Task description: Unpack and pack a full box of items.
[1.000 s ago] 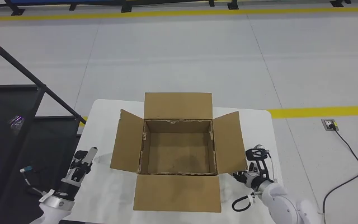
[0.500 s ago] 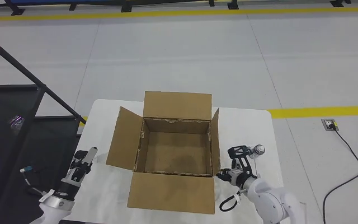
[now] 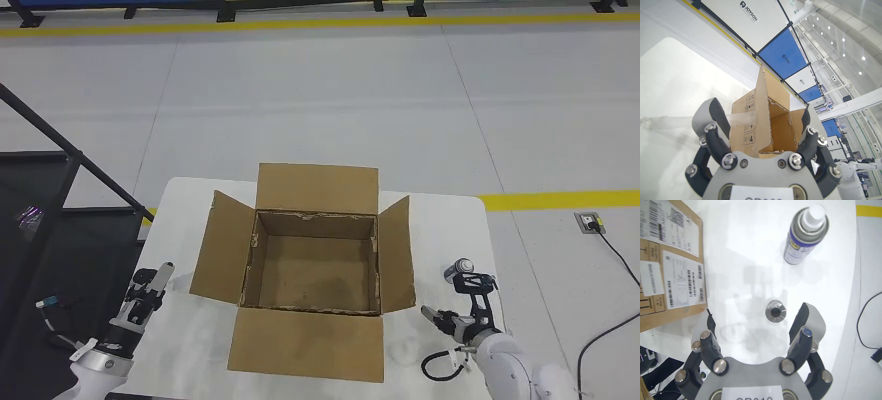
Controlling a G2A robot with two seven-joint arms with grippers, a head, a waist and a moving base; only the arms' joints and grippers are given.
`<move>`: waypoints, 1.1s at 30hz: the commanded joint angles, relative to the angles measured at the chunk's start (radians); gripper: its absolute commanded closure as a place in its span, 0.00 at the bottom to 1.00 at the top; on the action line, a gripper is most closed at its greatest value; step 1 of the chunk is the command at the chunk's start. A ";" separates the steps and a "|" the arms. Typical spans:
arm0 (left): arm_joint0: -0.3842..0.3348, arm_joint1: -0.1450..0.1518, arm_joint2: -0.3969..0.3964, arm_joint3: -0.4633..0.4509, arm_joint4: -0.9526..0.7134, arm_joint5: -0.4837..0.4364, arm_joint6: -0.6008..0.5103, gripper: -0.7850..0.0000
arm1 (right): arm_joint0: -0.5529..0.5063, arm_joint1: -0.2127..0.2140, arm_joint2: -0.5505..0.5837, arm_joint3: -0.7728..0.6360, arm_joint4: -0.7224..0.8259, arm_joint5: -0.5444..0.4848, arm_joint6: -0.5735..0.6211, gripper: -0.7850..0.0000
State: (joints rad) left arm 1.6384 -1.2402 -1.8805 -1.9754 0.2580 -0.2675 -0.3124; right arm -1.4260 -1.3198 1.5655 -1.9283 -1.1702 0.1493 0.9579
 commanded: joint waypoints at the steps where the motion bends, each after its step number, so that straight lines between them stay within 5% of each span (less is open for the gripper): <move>1: 0.000 0.000 0.000 0.000 0.000 0.000 0.000 0.00 | 0.014 0.002 0.018 0.032 0.016 0.000 0.004 0.00; 14: 0.000 0.000 0.000 0.000 0.000 0.000 0.000 0.00 | 0.084 0.011 0.045 0.194 0.093 -0.003 0.041 0.04; 25: 0.000 0.000 0.000 0.000 0.000 0.000 0.000 0.00 | 0.132 0.015 0.005 0.262 0.063 0.024 0.038 0.31; 29: 0.000 0.000 0.000 0.000 0.000 0.000 0.000 0.00 | 0.141 0.016 -0.003 0.276 0.056 0.034 0.026 0.64; 32: 0.000 0.000 0.000 0.000 0.000 0.000 0.000 0.00 | 0.130 0.017 -0.003 0.241 0.053 0.042 0.009 1.00; 33: 0.000 0.000 0.000 0.000 0.000 0.000 0.000 0.00 | 0.122 0.018 -0.001 0.224 0.045 0.048 0.004 1.00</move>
State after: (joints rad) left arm 1.6384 -1.2402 -1.8805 -1.9754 0.2580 -0.2675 -0.3124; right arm -1.2953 -1.3028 1.5623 -1.6842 -1.1184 0.1913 0.9678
